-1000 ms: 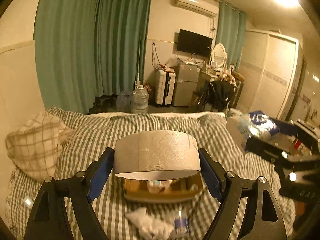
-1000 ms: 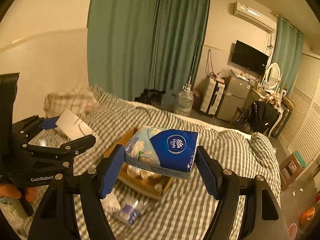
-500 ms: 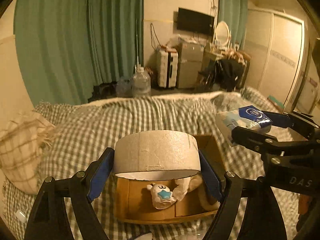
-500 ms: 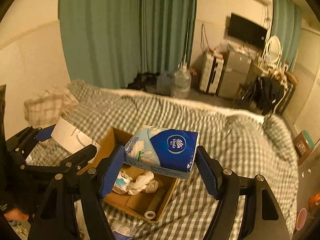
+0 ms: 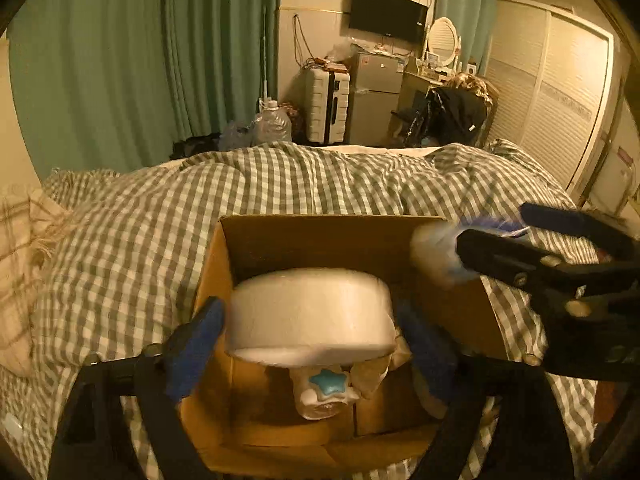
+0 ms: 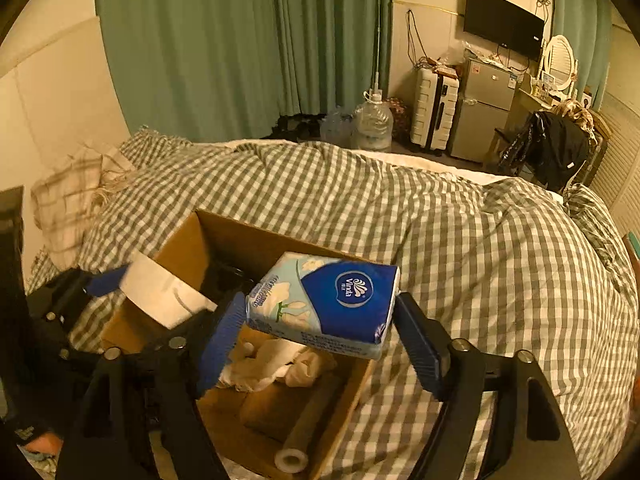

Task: Organize objects
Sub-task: 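Carry the tape roll and tissue pack into the box and open both tools, then grasp the white sock with the left tool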

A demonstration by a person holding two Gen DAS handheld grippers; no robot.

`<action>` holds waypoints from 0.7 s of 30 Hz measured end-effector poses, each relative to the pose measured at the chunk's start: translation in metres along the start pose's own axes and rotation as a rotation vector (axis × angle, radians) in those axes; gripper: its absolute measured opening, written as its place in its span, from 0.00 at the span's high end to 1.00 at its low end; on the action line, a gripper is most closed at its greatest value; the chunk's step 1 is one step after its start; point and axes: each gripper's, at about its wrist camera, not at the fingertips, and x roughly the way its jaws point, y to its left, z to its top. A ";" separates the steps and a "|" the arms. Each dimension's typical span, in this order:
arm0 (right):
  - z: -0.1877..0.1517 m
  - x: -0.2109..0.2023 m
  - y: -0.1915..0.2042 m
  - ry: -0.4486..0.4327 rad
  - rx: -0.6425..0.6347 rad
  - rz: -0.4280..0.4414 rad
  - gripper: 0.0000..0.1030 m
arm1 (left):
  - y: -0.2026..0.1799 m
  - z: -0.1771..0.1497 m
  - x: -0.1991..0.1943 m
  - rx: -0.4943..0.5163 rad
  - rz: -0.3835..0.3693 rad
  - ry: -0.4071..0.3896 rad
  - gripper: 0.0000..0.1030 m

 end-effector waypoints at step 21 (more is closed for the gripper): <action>-0.070 -0.200 0.030 -0.150 -0.010 -0.128 0.09 | 0.027 -0.056 -0.176 -0.061 0.069 -0.168 0.00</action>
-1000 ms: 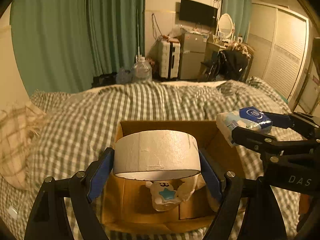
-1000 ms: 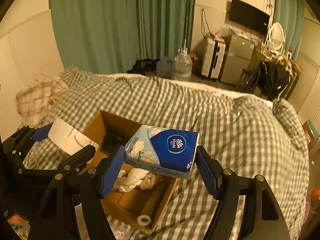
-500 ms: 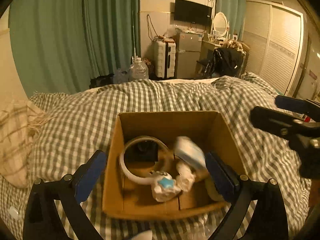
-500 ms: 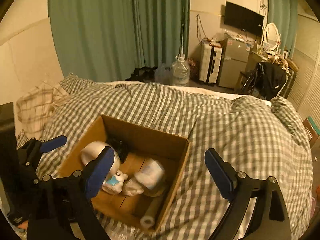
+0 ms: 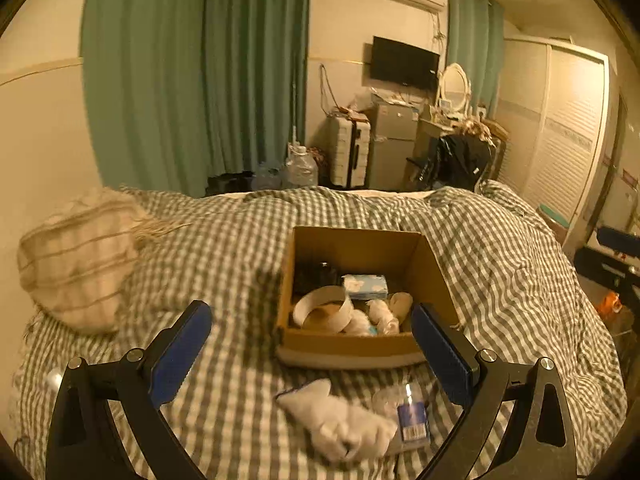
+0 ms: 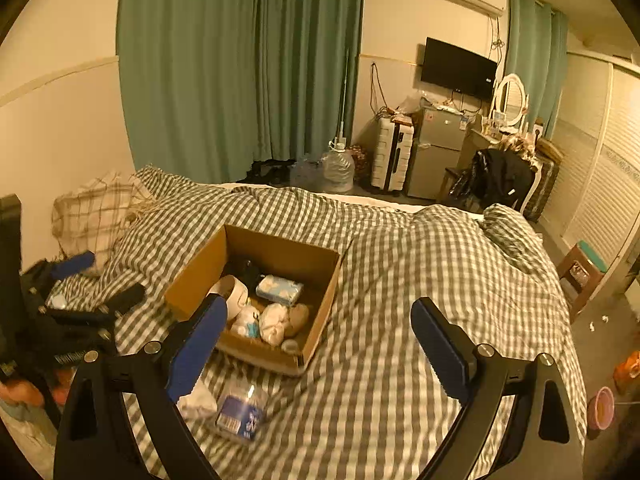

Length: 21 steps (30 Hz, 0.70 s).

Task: Organize objects
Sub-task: 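Grasp the white sock with the left tool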

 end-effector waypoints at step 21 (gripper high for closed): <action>-0.111 0.040 0.027 0.110 0.028 -0.009 0.09 | -0.014 -0.114 0.023 -0.030 0.043 0.143 0.00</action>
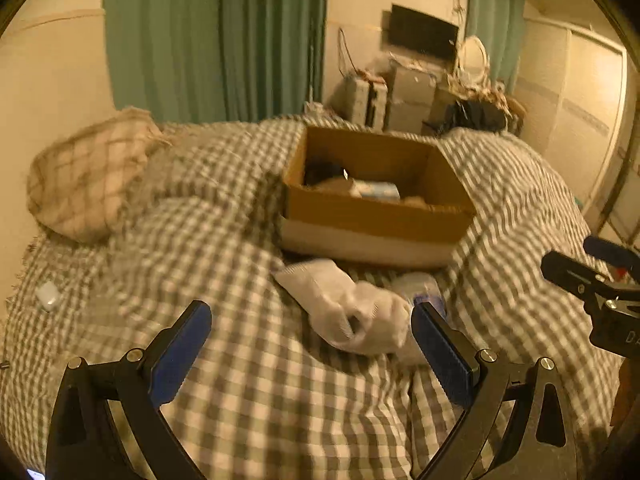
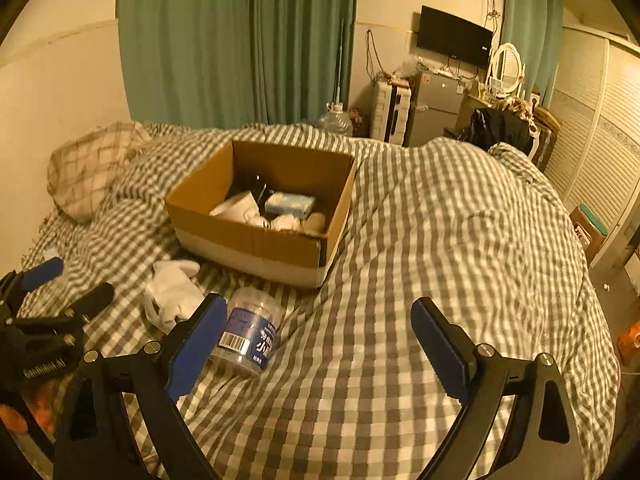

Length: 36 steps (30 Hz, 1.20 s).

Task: Organize objects
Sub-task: 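Grasp the white sock with the left tool, then grasp the clear plastic jar with the blue label with the right tool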

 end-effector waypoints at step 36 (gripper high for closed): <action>-0.002 0.046 0.042 0.109 -0.050 0.020 0.09 | 0.022 0.008 -0.002 -0.047 -0.031 -0.027 0.49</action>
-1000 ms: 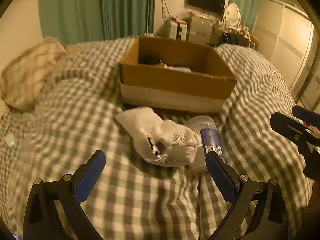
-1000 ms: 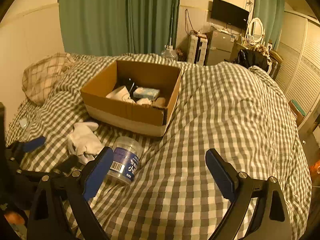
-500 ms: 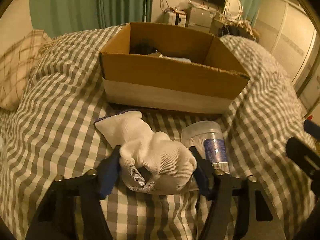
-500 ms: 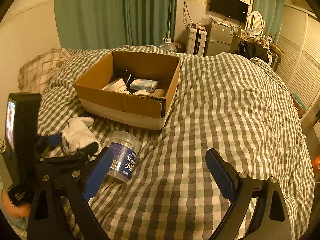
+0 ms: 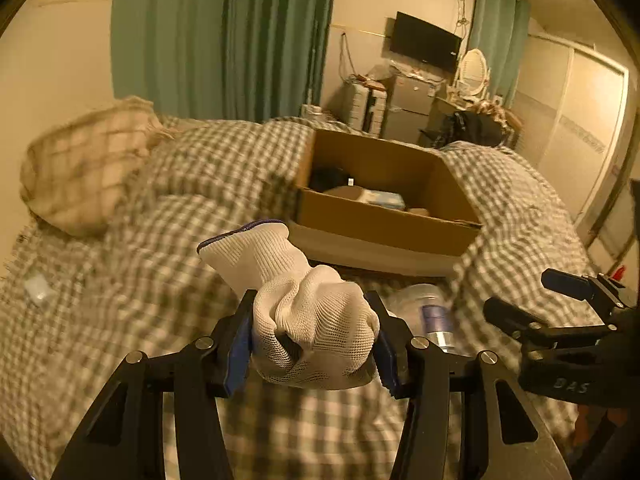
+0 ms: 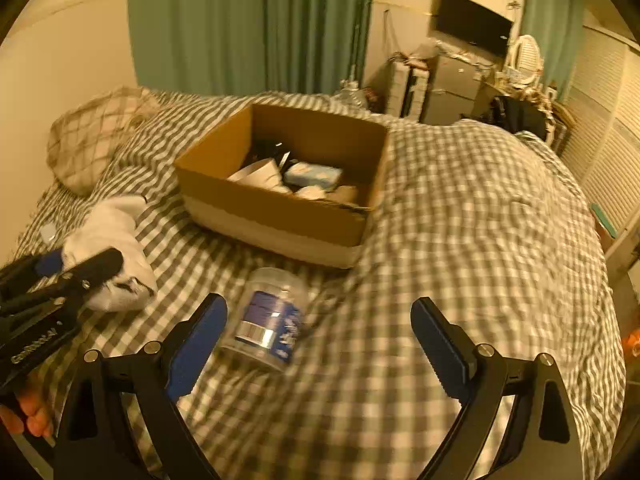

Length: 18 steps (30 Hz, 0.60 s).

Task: Organize objects
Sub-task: 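Grasp the clear plastic jar with the blue label with the right tool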

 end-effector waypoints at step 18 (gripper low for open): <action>-0.013 0.102 0.036 0.279 -0.026 0.040 0.25 | 0.012 -0.012 0.010 0.001 0.036 0.038 0.49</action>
